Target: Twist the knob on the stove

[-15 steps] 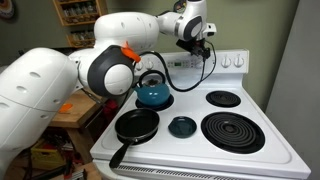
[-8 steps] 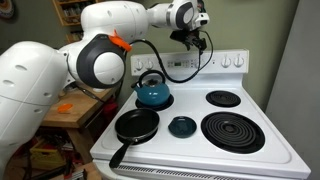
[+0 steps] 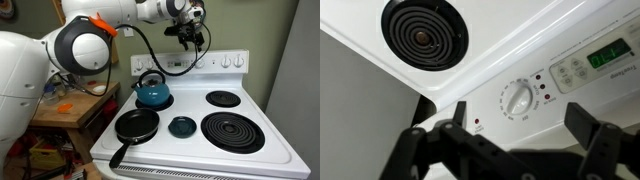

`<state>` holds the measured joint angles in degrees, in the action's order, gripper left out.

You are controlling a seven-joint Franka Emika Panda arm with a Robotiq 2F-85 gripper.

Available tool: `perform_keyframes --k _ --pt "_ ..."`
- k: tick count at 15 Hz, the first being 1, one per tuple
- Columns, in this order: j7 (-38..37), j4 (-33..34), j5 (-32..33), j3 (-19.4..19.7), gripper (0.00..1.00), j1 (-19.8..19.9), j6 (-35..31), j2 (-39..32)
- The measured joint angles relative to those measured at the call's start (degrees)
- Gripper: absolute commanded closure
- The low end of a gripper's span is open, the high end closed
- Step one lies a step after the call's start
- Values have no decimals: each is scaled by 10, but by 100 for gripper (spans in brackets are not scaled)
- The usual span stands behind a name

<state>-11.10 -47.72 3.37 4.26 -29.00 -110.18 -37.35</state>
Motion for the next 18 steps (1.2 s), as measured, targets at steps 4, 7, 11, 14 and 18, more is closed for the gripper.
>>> perform_keyframes --k 4,7,11,14,18 --pt "-25 -63 47 15 0 -27 0 52" --pt "-59 -123 71 20 0 -46 -2 100" --pt "-139 -215 94 23 0 -62 -10 173" --pt "-205 -290 121 24 0 -70 -11 228" --pt "-256 -371 151 24 0 -75 -11 286"
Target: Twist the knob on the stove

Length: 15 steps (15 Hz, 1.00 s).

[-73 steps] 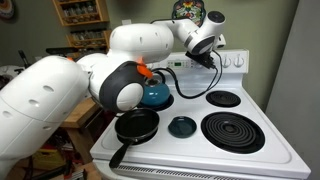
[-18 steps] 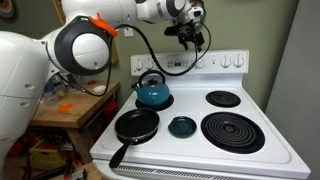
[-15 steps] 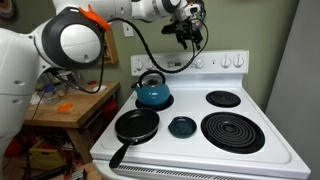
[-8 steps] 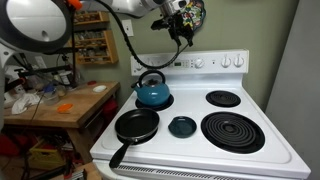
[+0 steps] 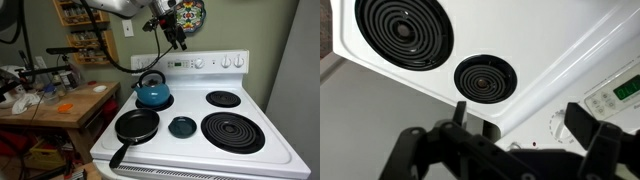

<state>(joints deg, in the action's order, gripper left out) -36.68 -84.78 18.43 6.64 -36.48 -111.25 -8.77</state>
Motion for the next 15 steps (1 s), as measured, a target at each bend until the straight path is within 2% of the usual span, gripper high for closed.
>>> perform_keyframes --k 2,6,8,15 --pt "-11 -29 8 -1 0 -1 0 21" --pt "-30 -66 27 -75 0 59 -1 52" --pt "-30 -78 27 -98 0 78 -3 60" --pt "-30 -86 27 -103 0 85 -9 64"
